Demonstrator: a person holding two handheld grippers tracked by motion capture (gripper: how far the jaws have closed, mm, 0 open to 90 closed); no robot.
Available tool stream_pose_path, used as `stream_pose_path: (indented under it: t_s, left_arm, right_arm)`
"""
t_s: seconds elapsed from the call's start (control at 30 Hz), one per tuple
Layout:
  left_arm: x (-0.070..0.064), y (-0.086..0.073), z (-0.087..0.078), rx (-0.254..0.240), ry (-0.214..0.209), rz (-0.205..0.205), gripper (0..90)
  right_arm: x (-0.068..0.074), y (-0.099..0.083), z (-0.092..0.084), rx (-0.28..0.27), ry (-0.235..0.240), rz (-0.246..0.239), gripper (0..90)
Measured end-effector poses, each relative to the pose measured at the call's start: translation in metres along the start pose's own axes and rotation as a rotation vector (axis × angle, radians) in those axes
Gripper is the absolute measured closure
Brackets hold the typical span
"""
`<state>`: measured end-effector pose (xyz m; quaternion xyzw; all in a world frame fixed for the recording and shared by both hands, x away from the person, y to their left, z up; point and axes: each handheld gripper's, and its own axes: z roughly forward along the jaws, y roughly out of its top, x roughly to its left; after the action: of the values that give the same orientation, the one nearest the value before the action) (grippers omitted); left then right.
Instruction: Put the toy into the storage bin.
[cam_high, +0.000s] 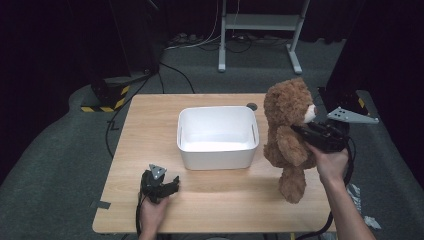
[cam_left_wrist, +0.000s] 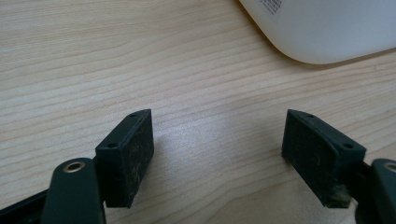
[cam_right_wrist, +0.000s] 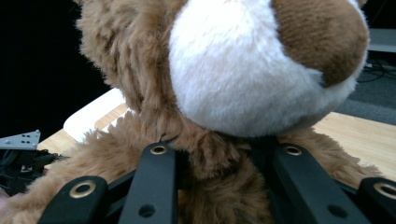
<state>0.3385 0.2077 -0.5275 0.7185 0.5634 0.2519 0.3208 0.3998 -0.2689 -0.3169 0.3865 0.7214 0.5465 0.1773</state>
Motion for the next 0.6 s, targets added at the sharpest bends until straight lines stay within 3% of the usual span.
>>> stream_pose_path:
  t_s: [0.6]
  left_arm:
    - [0.000, 0.000, 0.000, 0.001, 0.000, 0.000, 25.1]
  right_arm:
    - [0.009, 0.013, 0.005, 0.011, 0.010, -0.013, 70.2]
